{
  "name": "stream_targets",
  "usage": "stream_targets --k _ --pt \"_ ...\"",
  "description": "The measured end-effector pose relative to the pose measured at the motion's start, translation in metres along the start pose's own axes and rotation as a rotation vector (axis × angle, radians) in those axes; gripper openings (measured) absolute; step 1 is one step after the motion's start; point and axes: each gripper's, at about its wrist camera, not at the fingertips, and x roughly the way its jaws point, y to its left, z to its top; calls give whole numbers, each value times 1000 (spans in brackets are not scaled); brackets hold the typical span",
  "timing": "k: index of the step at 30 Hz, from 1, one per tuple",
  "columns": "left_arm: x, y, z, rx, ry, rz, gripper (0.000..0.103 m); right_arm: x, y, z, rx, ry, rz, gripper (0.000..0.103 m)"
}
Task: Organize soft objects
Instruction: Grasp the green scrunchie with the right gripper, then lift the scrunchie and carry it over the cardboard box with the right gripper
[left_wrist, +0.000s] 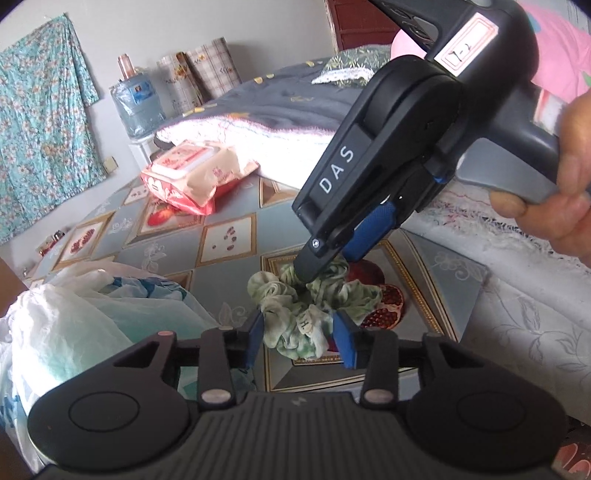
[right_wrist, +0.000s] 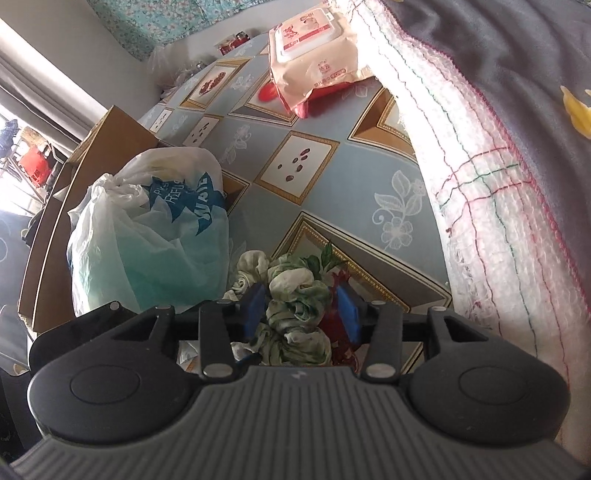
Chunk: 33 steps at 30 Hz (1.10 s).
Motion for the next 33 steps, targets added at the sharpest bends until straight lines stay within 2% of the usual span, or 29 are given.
stream_targets --k 2,3,5,8,12,15,20,24,29,33 --pt "4 -1 1 -1 14 1 43 8 -1 -1 0 21 5 40" --pt "7 -1 0 0 21 -2 41 10 -2 -2 3 20 9 34" --pt "9 -1 1 -7 26 -6 30 12 -3 -2 10 29 28 22" --pt "6 0 2 -26 25 -8 20 11 -4 -3 30 32 58 13" --pt "-14 7 6 -54 -14 -3 18 -9 7 1 33 -1 99 10" --pt "-39 17 8 -80 -66 25 18 -30 30 10 -8 -39 138 10" --pt "-91 53 8 -181 -147 104 18 -54 95 31 -139 -83 225 10" --pt "-133 95 -6 -283 -205 209 19 -54 165 51 -258 -86 314 10" --pt "-169 147 -39 -405 -213 356 21 -23 266 66 -422 -23 394 10" --pt "-189 187 -68 -502 -181 452 27 23 338 73 -536 68 375 10"
